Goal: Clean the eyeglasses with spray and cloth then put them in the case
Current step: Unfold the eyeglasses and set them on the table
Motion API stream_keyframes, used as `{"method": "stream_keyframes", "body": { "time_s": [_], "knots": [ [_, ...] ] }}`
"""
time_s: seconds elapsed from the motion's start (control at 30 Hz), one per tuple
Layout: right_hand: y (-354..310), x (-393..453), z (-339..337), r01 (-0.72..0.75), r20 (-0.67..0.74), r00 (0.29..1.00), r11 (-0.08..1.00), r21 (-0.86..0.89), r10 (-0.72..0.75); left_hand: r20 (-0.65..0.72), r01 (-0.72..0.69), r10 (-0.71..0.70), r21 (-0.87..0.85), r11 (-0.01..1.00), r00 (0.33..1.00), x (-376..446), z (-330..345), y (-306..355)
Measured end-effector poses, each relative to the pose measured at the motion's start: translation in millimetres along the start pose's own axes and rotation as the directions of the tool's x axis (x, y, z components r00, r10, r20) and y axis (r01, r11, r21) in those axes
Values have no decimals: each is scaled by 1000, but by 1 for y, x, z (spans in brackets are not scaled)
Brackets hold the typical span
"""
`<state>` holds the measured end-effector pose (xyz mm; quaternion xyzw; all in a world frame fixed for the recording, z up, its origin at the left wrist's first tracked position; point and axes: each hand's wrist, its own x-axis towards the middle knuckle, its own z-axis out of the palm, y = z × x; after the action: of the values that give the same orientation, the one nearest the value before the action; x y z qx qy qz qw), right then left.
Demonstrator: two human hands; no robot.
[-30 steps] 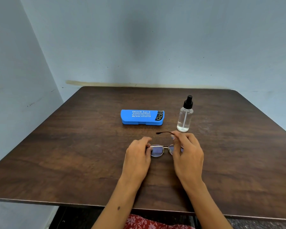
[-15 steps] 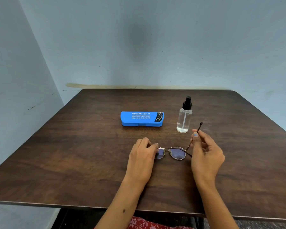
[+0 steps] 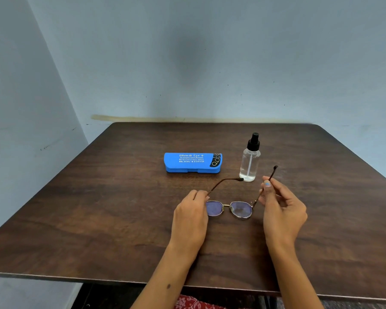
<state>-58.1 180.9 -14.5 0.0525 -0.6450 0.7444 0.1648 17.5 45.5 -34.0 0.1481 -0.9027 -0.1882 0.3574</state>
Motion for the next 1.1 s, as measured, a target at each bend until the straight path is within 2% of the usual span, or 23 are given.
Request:
{"method": "stream_keyframes", "body": {
  "time_s": [0.17, 0.3, 0.63, 0.7, 0.77, 0.83, 0.93, 0.97, 1.03, 1.1],
  "knots": [
    [0, 0, -1, 42, -20, 999, 999, -34, -43, -10, 45, -46, -98, 994, 999, 1, -1, 3],
    [1, 1, -1, 46, -51, 997, 997, -63, -49, 4, 132, -133, -154, 979, 991, 0, -5, 5],
    [-1, 2, -1, 70, -31, 997, 988, -138, -75, 26, 199, -198, -185, 962, 980, 0, -6, 3],
    [-2, 2, 0, 68, -53, 996, 988, -138, -75, 21, 219, -221, -231, 948, 975, -2, -8, 2],
    [-5, 1, 0, 124, -101, 985, 983, -135, -138, 15, 225, -229, -262, 938, 973, -3, -14, -2],
    [-10, -2, -2, 308, -157, 928, 932, -190, -338, -10, 202, -214, -295, 934, 977, -2, -23, -10],
    [-23, -12, -2, 636, -123, 716, 715, -290, -687, -47, 191, -215, -307, 933, 975, 9, -39, -30],
    [-31, -19, 3, 713, -90, 647, 642, -281, -757, -41, 196, -217, -290, 937, 975, 15, -44, -38],
    [-48, -40, 20, 812, 22, 567, 555, -183, -823, -6, 210, -218, -254, 944, 976, 31, -51, -54],
    [-54, -62, 43, 870, 217, 490, 491, -52, -844, 47, 224, -219, -250, 942, 975, 48, -54, -69]
  ]
}}
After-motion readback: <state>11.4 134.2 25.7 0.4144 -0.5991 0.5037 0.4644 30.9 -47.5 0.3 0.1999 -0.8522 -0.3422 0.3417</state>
